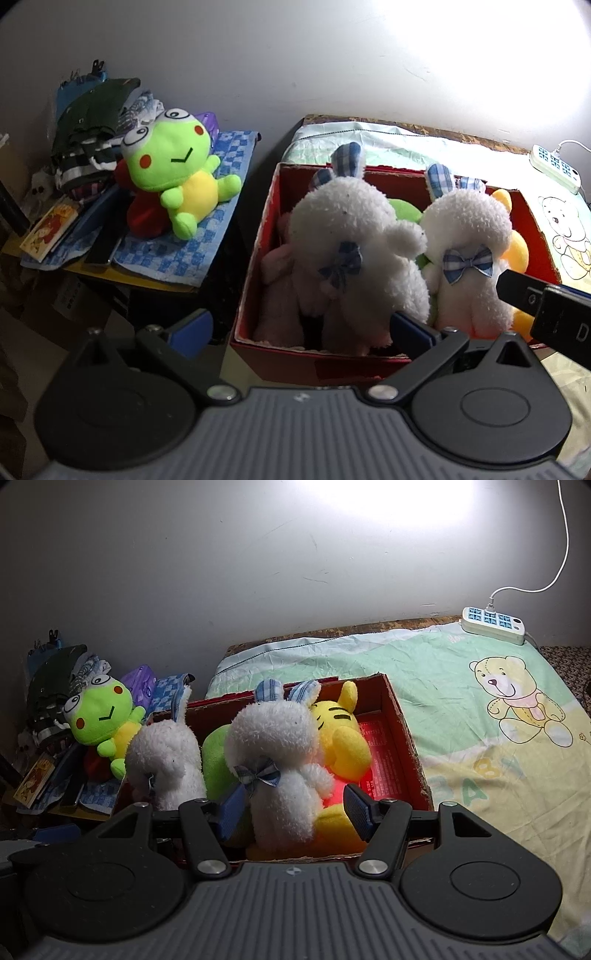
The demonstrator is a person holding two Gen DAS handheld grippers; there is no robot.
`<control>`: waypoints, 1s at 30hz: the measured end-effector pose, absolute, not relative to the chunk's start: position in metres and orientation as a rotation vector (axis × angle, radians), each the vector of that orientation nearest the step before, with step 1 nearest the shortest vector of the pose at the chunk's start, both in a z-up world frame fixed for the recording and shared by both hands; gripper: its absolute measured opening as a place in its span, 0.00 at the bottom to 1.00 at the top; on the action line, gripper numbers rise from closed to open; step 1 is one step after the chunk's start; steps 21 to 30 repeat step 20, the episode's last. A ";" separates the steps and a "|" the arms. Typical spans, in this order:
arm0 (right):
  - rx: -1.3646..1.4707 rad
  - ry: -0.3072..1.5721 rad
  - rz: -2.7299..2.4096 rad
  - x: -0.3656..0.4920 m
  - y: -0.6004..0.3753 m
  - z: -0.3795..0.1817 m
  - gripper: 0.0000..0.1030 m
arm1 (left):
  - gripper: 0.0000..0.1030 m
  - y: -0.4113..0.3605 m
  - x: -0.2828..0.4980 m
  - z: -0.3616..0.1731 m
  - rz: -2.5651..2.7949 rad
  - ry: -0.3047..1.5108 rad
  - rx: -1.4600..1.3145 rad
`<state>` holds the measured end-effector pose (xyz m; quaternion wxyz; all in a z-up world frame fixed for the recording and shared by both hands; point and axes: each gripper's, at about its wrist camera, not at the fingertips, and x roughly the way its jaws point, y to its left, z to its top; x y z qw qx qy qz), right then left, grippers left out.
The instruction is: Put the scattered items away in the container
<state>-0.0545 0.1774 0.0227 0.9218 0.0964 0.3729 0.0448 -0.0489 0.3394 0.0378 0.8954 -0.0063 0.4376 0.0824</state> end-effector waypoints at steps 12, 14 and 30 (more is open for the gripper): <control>0.217 0.749 0.085 -0.055 0.174 0.024 0.61 | 0.99 0.344 -0.046 0.039 0.189 0.898 -0.003; 0.221 0.745 0.085 -0.055 0.174 0.025 0.61 | 0.99 0.344 -0.046 0.039 0.179 0.891 -0.001; 0.233 0.726 0.078 -0.056 0.172 0.027 0.61 | 0.99 0.340 -0.046 0.044 0.179 0.841 0.018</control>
